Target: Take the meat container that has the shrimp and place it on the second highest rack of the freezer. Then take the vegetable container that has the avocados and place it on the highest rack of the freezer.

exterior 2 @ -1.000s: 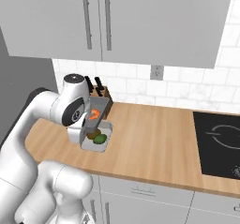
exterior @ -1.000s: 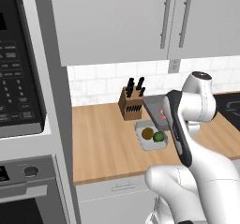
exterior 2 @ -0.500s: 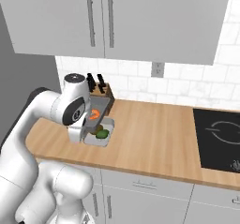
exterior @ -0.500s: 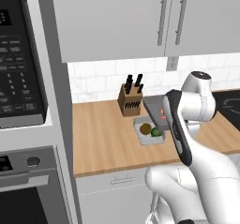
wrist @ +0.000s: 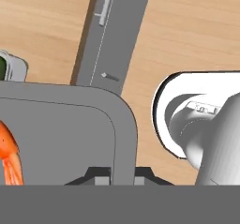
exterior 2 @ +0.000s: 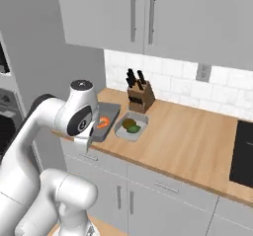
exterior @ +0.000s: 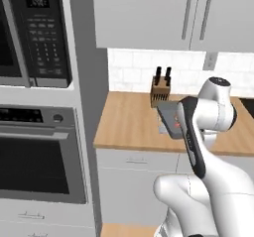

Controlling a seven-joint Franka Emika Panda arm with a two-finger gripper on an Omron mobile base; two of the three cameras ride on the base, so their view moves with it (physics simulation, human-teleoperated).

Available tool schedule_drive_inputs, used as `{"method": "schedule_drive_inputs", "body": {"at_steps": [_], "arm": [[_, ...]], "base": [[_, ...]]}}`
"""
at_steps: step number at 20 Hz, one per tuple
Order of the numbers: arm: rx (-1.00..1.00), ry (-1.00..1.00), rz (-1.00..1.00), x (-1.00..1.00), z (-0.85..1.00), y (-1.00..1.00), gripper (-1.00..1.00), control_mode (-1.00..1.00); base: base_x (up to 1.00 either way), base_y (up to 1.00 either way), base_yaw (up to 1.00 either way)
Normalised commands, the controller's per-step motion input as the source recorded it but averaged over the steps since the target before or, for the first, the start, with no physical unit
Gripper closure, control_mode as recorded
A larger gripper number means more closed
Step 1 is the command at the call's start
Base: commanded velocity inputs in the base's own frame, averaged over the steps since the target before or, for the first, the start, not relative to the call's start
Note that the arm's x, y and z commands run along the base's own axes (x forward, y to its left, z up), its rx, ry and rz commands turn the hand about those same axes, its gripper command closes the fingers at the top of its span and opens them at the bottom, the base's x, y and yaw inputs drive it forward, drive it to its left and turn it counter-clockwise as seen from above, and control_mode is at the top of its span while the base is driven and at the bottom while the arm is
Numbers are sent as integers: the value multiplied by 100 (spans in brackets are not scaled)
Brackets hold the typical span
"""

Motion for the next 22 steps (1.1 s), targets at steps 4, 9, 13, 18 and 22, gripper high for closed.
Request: {"method": "schedule_drive_inputs", "body": {"at_steps": [4,9,13,18,22], "arm": [[0,0,0,0,0,0,100,100],[0,0,0,0,0,0,100,100],[0,0,0,0,0,0,100,100],[0,0,0,0,0,0,100,100],[0,0,0,0,0,0,100,100]], "base": [[-1,-37,84],[-21,-21,94],[-35,-13,94],[-14,0,91],[3,0,83]]}}
